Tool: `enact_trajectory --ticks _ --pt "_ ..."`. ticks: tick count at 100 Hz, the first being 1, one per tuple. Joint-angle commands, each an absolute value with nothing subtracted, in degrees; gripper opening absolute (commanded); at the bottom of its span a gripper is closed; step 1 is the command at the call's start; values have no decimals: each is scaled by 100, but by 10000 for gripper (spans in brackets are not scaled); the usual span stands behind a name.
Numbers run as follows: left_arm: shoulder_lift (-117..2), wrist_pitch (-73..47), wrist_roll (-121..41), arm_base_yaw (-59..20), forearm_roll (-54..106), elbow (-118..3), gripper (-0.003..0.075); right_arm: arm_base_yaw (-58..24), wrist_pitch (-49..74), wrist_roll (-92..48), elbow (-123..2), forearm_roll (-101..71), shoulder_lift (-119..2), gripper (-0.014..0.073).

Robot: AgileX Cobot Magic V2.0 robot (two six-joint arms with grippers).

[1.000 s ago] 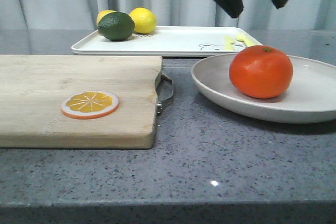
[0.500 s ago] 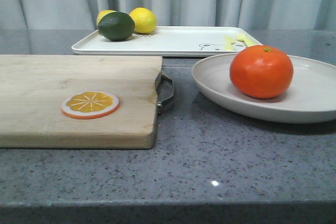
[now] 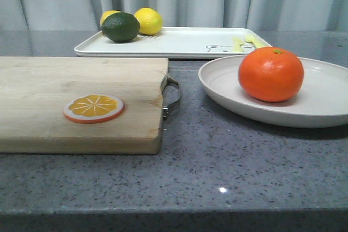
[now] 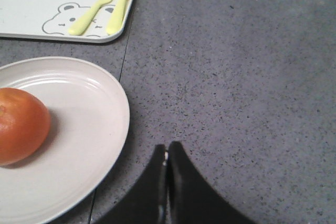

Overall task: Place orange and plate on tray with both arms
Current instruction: 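Lift the left gripper away from the plate, then grasp the rim of the white plate with the right gripper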

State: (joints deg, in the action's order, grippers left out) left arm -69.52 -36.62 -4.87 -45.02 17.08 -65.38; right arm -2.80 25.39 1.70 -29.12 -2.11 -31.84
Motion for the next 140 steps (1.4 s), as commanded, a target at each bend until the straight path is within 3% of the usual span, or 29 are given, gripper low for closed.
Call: enact_trajectory --ticks 1,23,35,89,140 --pt "-6445 -3158 -507 -4488 1746 -6457 -20 -247 2451 141 -3361 -166 -3631 -25" --pt "-5723 -2658 -507 -4488 1691 -5867 -20 -335 3028 80 -3989 -171 -4433 240" --pt "-5405 -2375 -507 -4488 1680 -5520 -20 -466 3272 80 -4307 -171 -4915 314" --pt "-4997 -2069 -507 -4488 1680 -5036 -20 -530 4431 80 -5758 -634 -6945 310" --pt "-4997 -2069 -507 -4488 1680 -5036 -20 -530 4565 78 -6208 -1036 -8063 310"
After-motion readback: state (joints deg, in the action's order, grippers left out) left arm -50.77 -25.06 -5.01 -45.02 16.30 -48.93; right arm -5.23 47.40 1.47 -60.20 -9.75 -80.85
